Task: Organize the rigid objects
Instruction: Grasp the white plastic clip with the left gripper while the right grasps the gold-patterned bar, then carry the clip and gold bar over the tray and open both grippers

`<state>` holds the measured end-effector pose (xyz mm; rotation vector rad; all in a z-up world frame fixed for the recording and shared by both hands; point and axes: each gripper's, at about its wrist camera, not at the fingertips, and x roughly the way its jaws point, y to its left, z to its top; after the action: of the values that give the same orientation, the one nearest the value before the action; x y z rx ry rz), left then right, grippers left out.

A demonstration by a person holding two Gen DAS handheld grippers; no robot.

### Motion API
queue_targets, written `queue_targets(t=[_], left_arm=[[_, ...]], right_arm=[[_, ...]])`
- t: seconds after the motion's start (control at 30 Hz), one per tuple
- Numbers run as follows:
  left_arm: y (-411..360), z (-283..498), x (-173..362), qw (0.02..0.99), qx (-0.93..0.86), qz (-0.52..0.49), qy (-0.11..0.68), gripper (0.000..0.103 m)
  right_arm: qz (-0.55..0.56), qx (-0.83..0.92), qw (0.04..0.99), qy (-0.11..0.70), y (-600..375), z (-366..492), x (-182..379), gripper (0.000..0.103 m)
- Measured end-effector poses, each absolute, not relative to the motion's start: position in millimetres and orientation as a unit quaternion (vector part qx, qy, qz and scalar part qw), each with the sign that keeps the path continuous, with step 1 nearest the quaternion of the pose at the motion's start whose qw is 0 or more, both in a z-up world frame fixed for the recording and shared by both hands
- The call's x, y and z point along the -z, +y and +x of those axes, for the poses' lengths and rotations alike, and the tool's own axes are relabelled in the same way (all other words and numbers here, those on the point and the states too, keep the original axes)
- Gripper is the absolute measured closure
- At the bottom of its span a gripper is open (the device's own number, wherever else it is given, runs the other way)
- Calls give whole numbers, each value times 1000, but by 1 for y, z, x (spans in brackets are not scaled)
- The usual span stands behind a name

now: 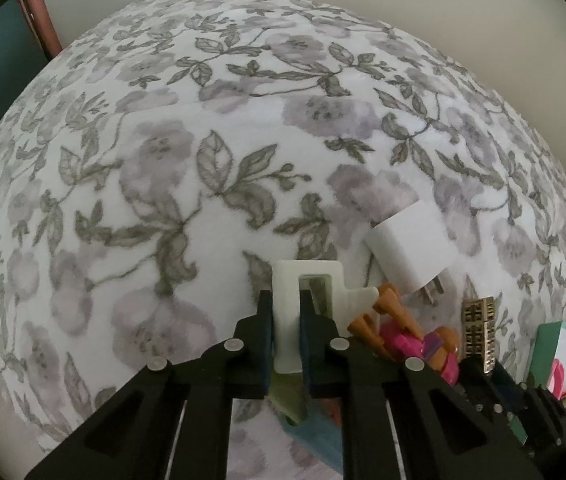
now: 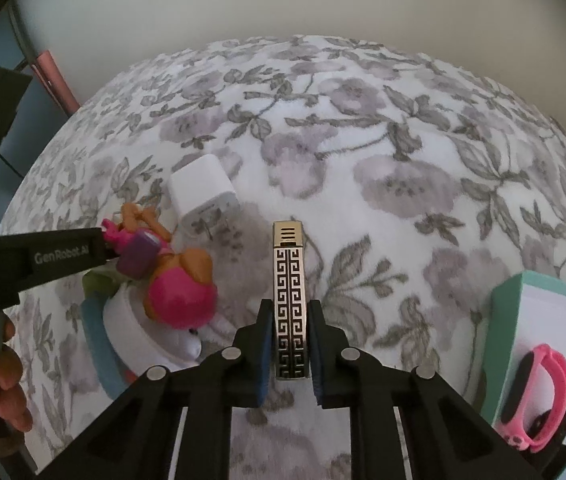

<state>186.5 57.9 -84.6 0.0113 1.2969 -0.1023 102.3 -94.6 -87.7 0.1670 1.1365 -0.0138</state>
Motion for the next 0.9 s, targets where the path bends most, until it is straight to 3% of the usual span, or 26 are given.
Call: queue_targets(t=[0.9], left_arm=[[-4,127,-14,849,115,41,514,91]], right_arm=[[101,60,857,501,-157,21,12,87]])
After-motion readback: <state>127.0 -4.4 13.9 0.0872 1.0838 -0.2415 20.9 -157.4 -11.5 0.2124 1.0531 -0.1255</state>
